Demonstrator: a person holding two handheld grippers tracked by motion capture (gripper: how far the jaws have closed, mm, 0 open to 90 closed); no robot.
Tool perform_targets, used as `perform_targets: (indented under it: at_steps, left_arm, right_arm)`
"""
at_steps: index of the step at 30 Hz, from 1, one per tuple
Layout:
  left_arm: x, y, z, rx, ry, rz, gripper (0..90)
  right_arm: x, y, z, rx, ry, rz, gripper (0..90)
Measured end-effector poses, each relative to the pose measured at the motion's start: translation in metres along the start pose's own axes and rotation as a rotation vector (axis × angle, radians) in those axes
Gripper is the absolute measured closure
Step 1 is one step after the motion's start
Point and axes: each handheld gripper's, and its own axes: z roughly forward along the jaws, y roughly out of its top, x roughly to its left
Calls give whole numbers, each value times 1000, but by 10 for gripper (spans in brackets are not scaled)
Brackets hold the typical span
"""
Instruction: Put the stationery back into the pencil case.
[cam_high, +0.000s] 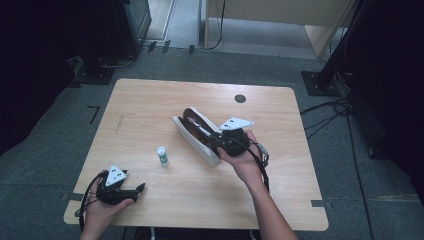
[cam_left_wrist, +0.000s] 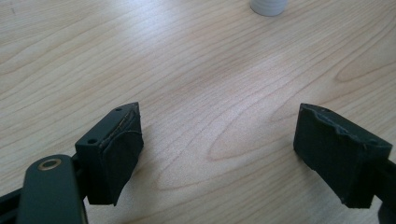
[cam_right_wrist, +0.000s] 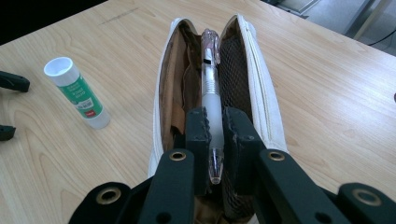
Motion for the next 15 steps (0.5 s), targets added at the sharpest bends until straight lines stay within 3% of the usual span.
perform_targets:
  at_steps: [15]
  left_arm:
    - [0,0,0,1,1,1,158]
  right_arm:
    - [0,7,21,25,-12,20,807]
